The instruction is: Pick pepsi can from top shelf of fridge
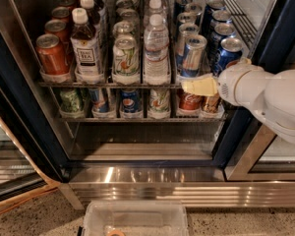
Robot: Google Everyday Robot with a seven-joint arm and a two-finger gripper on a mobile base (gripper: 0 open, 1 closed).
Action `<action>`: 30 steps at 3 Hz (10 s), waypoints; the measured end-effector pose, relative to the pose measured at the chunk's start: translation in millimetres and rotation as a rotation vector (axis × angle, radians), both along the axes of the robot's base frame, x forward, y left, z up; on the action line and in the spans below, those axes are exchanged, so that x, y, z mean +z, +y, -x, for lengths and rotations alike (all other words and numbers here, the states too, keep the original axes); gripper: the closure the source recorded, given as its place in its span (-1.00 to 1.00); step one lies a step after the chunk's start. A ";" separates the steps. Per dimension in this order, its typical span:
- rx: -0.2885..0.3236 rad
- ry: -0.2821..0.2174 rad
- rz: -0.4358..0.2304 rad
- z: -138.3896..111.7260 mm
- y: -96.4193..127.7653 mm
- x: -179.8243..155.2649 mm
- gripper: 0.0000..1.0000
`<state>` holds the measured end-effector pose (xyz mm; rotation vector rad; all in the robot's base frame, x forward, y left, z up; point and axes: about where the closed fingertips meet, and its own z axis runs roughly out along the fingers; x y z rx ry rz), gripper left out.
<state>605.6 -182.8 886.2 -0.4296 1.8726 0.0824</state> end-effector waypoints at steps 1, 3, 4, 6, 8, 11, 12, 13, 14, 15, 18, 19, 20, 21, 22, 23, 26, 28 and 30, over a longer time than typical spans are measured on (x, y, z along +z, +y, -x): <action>-0.063 -0.027 -0.003 -33.6 -13.2 0.8 -1.00; -0.080 -0.029 0.009 -24.8 -26.5 3.3 -1.00; -0.090 -0.032 0.017 -18.0 -29.1 5.9 -1.00; -0.066 -0.032 0.049 -2.2 -25.9 10.3 -1.00; -0.017 -0.049 0.109 29.2 -14.0 24.3 -1.00; -0.076 -0.004 0.065 31.1 -27.6 -3.1 -0.68; -0.151 -0.015 0.033 19.4 -41.8 -6.8 -0.86; -0.151 -0.015 0.033 19.4 -37.9 -6.8 -0.76; -0.171 -0.035 0.021 14.1 -39.0 2.9 -0.76; -0.185 -0.066 0.024 12.6 -39.3 17.9 -0.78; -0.232 -0.123 0.046 -0.8 -44.9 42.5 -0.72; -0.235 -0.124 0.046 -2.1 -42.8 42.6 -0.60; -0.252 -0.125 0.045 -9.0 -44.0 42.6 -0.62; -0.262 -0.126 0.045 -13.3 -42.8 42.5 -0.64; -0.286 -0.123 0.043 -24.1 -46.5 41.0 -0.68; -0.286 -0.123 0.043 -24.1 -43.6 41.0 -0.70; -0.321 -0.096 0.028 -45.5 -50.4 29.9 -0.02; -0.330 -0.082 0.007 -51.5 -54.6 26.4 0.91; -0.286 -0.117 -0.023 -43.1 -40.8 50.2 1.00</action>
Offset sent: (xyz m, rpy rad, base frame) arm 0.0281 -0.0110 -0.0012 0.0046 -0.0201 -0.0528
